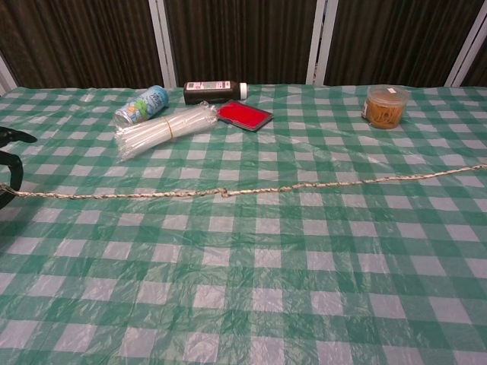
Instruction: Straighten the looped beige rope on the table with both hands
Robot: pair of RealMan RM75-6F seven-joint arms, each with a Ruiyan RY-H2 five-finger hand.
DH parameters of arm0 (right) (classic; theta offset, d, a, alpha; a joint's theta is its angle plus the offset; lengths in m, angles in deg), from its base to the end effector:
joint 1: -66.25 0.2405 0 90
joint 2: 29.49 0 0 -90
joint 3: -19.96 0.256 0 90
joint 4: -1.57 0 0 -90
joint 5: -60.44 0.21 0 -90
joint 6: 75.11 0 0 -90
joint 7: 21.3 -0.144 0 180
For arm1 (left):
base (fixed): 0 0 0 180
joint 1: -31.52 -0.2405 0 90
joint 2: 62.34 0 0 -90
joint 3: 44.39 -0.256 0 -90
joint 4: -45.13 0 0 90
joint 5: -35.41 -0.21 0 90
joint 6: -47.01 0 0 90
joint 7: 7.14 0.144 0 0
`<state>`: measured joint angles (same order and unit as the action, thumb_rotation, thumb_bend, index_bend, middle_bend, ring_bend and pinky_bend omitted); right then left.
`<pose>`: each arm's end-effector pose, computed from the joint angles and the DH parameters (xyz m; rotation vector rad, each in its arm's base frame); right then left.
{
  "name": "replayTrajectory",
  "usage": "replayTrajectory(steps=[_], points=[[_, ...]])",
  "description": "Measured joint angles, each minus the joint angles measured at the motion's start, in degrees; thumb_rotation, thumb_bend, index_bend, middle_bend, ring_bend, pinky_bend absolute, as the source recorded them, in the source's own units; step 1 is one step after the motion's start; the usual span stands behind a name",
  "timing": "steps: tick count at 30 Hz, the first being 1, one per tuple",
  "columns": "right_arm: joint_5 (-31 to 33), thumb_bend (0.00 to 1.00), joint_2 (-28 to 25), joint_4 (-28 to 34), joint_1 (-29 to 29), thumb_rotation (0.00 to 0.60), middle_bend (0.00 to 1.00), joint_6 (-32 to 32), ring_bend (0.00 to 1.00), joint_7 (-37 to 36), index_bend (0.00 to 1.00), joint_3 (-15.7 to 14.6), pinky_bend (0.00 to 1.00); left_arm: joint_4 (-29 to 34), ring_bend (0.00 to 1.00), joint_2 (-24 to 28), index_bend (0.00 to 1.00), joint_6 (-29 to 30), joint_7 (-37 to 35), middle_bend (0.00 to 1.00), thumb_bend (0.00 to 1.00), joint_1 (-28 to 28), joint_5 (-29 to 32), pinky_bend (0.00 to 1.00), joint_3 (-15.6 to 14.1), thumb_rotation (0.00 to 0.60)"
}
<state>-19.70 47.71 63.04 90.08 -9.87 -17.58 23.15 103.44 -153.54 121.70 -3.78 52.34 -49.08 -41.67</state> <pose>-0.3484 -0.3083 0.1164 1.6388 -0.6747 0.5976 -0.3152 0.2780 0.0350 -1.6246 -0.7240 -0.8304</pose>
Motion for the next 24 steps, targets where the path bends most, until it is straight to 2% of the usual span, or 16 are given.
replayTrajectory(steps=[9,20,23,24], points=[[0.67,0.59,2.63,-7.89,-1.26,0.600,0.10,-2.40,0.00,-4.54,0.81,-0.63,0.00,-2.33,0.00,-1.32,0.67,-1.86,-1.23,0.10,0.45,0.62,0.35,0.06,0.15,0.600],[-0.79,0.59,6.38,-13.25,-1.56,0.600,0.10,-4.08,0.00,-6.43,0.81,-1.74,0.00,-5.28,0.00,-3.93,0.67,-4.32,-1.89,0.10,0.45,1.71,0.10,0.06,-0.32,0.600],[-1.09,0.59,7.28,-14.51,-1.59,0.600,0.10,-4.36,0.00,-6.71,0.76,-1.88,0.00,-6.07,0.00,-4.50,0.62,-4.95,-2.06,0.10,0.45,1.88,0.01,0.06,-0.59,0.600],[-1.13,0.59,7.52,-14.89,-1.59,0.600,0.10,-4.62,0.00,-6.76,0.71,-1.92,0.00,-6.14,0.00,-4.60,0.56,-5.15,-2.10,0.10,0.45,1.93,-0.03,0.06,-0.68,0.600]])
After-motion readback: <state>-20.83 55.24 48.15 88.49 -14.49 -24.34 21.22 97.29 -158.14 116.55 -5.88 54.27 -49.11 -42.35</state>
